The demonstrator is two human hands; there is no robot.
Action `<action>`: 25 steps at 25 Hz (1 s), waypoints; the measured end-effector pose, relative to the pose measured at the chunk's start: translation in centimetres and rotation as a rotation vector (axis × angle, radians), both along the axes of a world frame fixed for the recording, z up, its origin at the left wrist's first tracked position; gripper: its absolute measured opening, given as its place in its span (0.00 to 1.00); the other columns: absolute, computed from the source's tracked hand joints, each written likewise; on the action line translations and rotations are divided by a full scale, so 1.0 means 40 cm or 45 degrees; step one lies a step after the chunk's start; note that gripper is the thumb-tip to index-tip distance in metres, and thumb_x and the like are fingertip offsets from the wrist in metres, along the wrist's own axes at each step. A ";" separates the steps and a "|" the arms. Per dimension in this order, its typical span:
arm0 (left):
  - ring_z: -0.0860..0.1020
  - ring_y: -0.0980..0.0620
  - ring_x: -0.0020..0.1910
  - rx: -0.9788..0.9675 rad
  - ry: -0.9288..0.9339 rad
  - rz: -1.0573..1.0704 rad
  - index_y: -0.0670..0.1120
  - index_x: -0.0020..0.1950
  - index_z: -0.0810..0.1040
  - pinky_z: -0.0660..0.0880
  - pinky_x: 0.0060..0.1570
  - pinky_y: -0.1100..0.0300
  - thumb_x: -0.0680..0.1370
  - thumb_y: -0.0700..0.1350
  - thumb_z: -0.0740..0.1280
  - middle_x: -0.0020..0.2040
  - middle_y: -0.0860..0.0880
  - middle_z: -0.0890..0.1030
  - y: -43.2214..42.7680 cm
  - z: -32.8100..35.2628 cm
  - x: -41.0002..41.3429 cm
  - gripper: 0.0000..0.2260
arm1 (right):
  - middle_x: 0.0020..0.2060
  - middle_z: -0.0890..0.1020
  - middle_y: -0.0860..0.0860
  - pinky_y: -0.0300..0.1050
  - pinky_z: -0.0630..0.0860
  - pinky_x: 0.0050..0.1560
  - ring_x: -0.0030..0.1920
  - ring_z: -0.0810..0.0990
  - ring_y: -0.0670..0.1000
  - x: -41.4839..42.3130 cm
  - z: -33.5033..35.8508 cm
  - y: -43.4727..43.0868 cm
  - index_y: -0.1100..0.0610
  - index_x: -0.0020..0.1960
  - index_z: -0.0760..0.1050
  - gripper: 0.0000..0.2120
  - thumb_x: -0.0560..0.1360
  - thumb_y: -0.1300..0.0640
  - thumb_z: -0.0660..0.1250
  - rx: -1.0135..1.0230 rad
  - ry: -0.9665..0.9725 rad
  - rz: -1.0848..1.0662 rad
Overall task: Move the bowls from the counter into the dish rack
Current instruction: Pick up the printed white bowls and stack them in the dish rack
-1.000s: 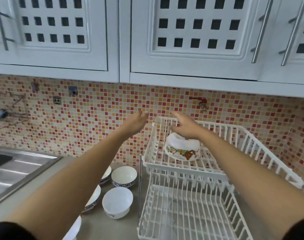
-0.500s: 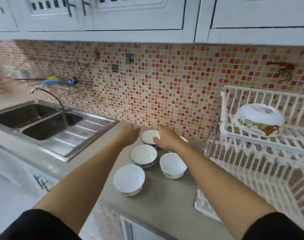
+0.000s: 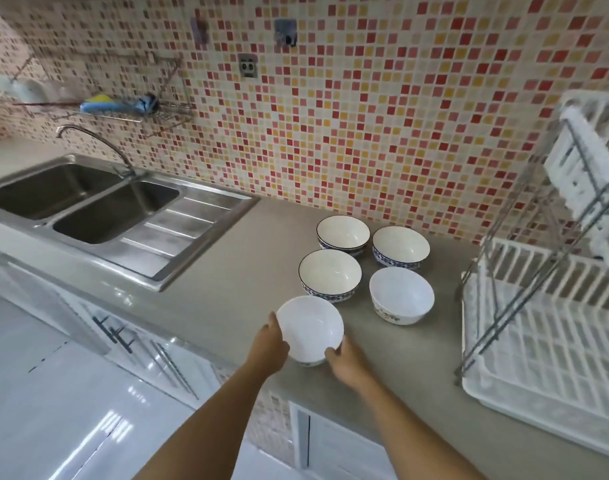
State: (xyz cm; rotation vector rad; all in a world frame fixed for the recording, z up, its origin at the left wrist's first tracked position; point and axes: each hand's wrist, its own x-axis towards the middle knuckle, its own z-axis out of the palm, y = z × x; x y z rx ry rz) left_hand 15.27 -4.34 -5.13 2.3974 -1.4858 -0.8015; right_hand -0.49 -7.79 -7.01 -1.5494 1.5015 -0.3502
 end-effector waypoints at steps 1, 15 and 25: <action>0.68 0.39 0.70 -0.021 -0.022 -0.010 0.37 0.78 0.44 0.66 0.66 0.52 0.79 0.38 0.61 0.71 0.36 0.67 0.005 0.003 -0.001 0.34 | 0.63 0.76 0.60 0.42 0.71 0.50 0.57 0.77 0.58 0.004 -0.003 0.007 0.63 0.68 0.65 0.20 0.76 0.62 0.60 -0.007 -0.024 -0.026; 0.77 0.51 0.55 -1.213 0.824 -0.306 0.56 0.64 0.69 0.74 0.54 0.56 0.72 0.47 0.58 0.56 0.53 0.78 -0.048 0.640 -0.149 0.19 | 0.55 0.73 0.36 0.33 0.73 0.55 0.55 0.74 0.38 -0.193 0.672 -0.003 0.44 0.61 0.63 0.13 0.78 0.48 0.59 -0.947 -0.795 -0.116; 0.75 0.50 0.58 -1.102 1.169 -0.672 0.54 0.51 0.65 0.69 0.64 0.49 0.83 0.52 0.51 0.59 0.47 0.75 -0.168 0.917 -0.565 0.05 | 0.56 0.74 0.40 0.24 0.75 0.45 0.54 0.75 0.36 -0.699 1.015 -0.002 0.51 0.71 0.60 0.31 0.73 0.57 0.69 -1.104 -0.622 -0.109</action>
